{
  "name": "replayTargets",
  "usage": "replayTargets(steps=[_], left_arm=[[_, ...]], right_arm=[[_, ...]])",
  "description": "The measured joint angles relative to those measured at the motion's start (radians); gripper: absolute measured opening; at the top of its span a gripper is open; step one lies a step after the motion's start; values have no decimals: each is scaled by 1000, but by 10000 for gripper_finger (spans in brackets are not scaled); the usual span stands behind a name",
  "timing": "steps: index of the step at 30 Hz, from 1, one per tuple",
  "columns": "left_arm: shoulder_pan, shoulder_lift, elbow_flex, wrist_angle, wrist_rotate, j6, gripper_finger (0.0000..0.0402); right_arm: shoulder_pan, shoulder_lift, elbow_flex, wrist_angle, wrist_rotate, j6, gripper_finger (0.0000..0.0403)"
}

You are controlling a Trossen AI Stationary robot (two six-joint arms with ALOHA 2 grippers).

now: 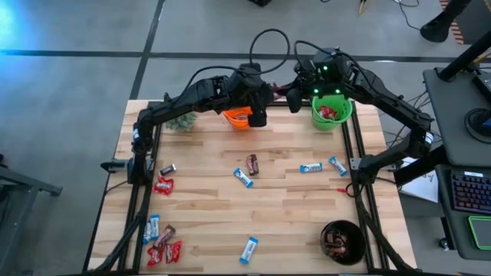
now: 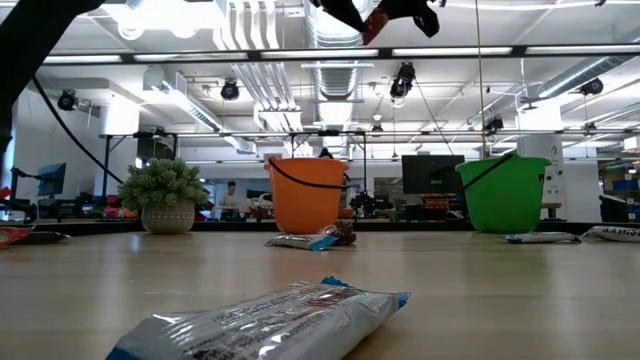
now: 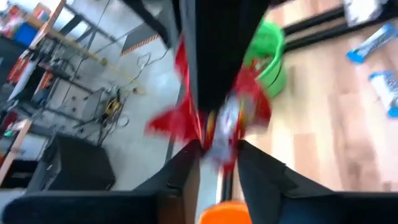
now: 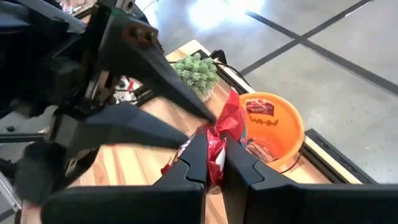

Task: Organize candy in baskets
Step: Put the red candy into the green bucket

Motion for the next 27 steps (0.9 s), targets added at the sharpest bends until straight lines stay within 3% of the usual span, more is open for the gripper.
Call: replayTargets(steps=[5, 11, 15, 27], left_arm=[[3, -3, -1, -33, -71, 0, 132], [2, -5, -2, -123, -199, 19, 154], [6, -21, -1, -179, -207, 22, 155], [103, -32, -1, -472, -207, -15, 155]], right_arm=[[-1, -10, 4, 23, 3, 0, 12], [-1, -19, 3, 7, 56, -10, 12], [-12, -26, 3, -6, 65, -10, 12], [-48, -31, 1, -154, 220, -12, 12]])
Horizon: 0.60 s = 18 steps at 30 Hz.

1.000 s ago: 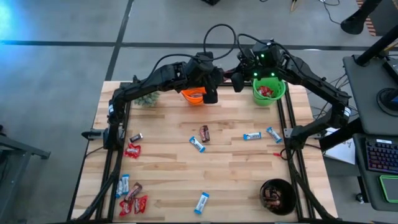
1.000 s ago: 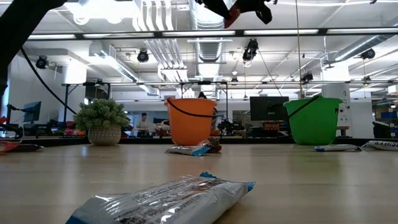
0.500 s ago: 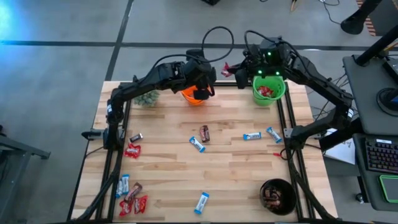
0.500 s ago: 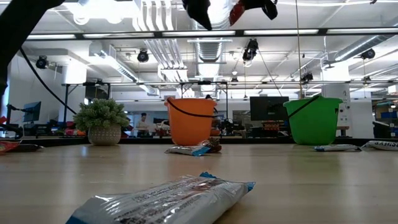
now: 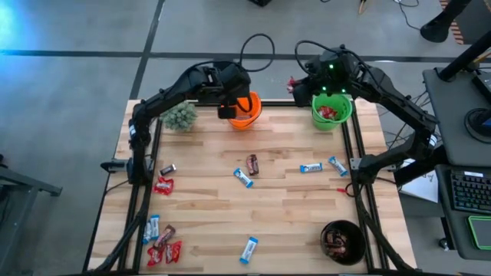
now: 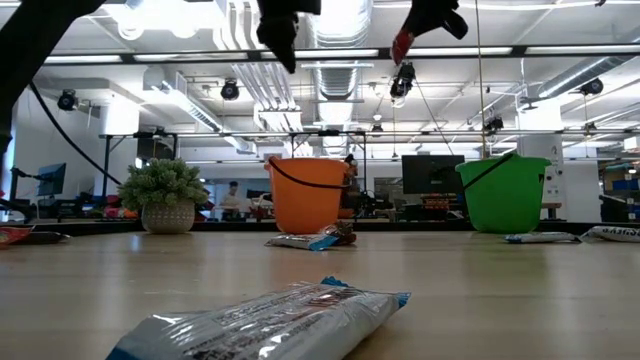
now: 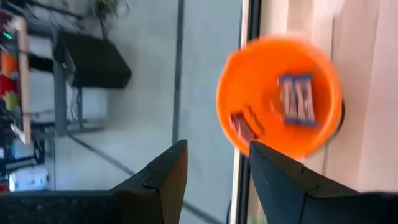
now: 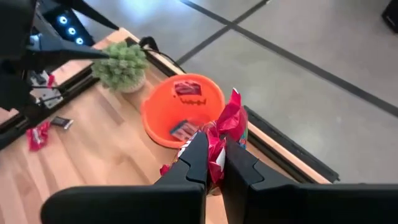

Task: Organize candy in baskets
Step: Put the red candy into the green bucket

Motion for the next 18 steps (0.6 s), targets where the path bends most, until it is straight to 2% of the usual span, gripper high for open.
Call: replayTargets(steps=[8, 18], left_arm=[[81, 0, 0, -39, 1, 2, 155], [182, 0, 1, -24, 2, 12, 155]], right_arm=[[-53, 0, 0, -41, 18, -16, 12], [-180, 0, 0, -153, 18, -81, 12]])
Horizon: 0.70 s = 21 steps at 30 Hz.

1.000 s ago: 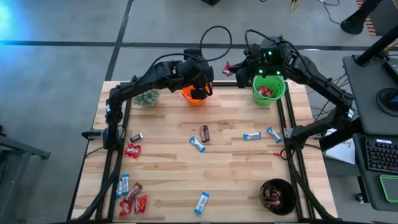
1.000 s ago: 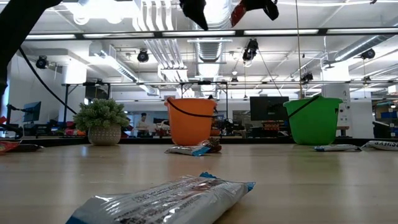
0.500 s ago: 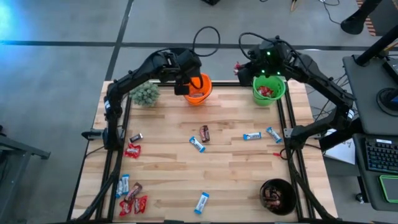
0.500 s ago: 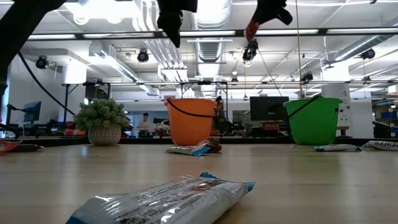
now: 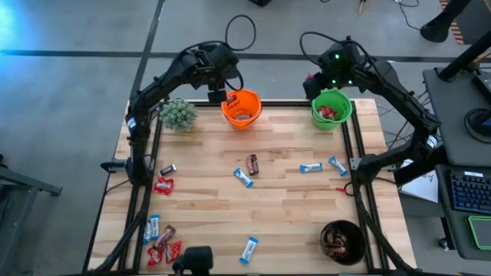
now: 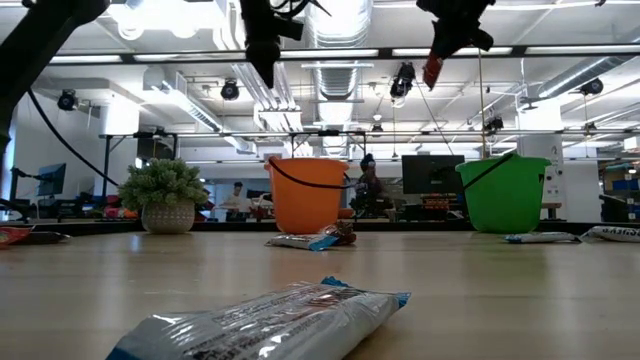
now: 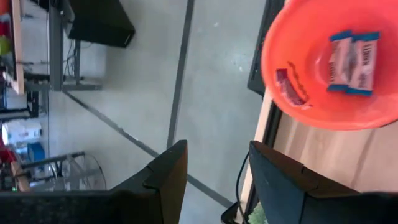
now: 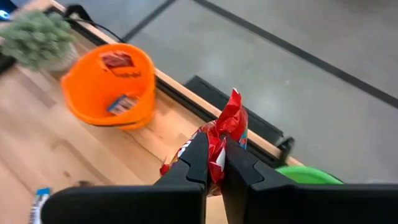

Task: Organize candy in baskets
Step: Put the red candy into the green bucket

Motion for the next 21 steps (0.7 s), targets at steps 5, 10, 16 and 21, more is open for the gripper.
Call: replayTargets(steps=[5, 10, 16, 21], left_arm=[[34, 0, 0, 0, 0, 0, 155], [45, 1, 0, 0, -1, 0, 155], [46, 1, 0, 0, 0, 0, 155], [47, 1, 0, -2, -1, -1, 155]], right_arm=[[-53, 0, -1, -40, 0, -15, 12], [-91, 1, -1, -93, 0, -28, 12], [-130, 1, -1, -144, -1, -32, 12], [-168, 1, -1, -196, -1, -41, 12]])
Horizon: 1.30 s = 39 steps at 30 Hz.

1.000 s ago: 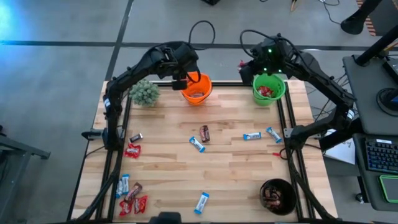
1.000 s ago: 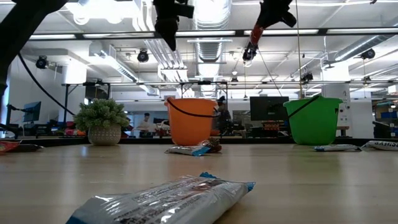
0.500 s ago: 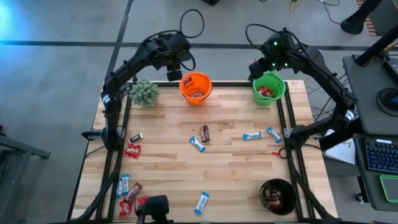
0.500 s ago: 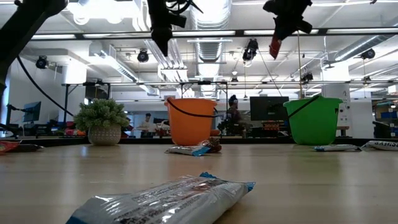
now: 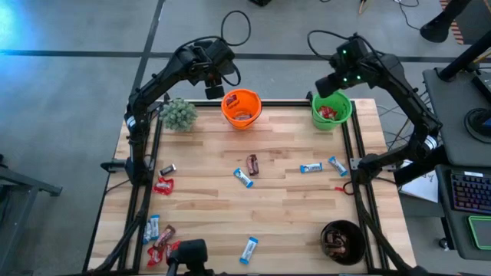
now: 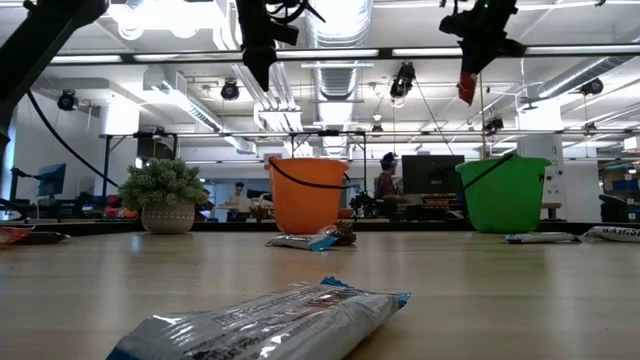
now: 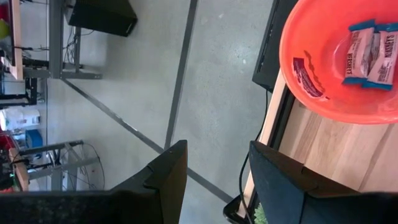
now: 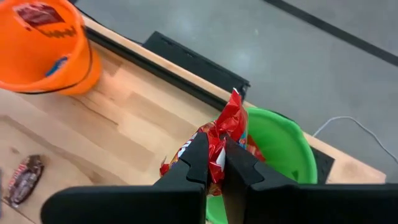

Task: Organize candy in baskets
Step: Put the red candy into the green bucket

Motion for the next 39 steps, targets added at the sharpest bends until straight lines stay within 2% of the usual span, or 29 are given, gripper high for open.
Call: replayTargets(steps=[12, 21, 39], left_arm=[[23, 0, -1, 0, -1, 1, 155], [35, 1, -2, -4, -1, 1, 155], [39, 1, -2, -21, -1, 2, 155]], right_arm=[[-88, 1, -76, -43, -1, -46, 12], [-86, 26, -149, -56, 20, -39, 12], [-86, 47, -167, -81, 49, -94, 13]])
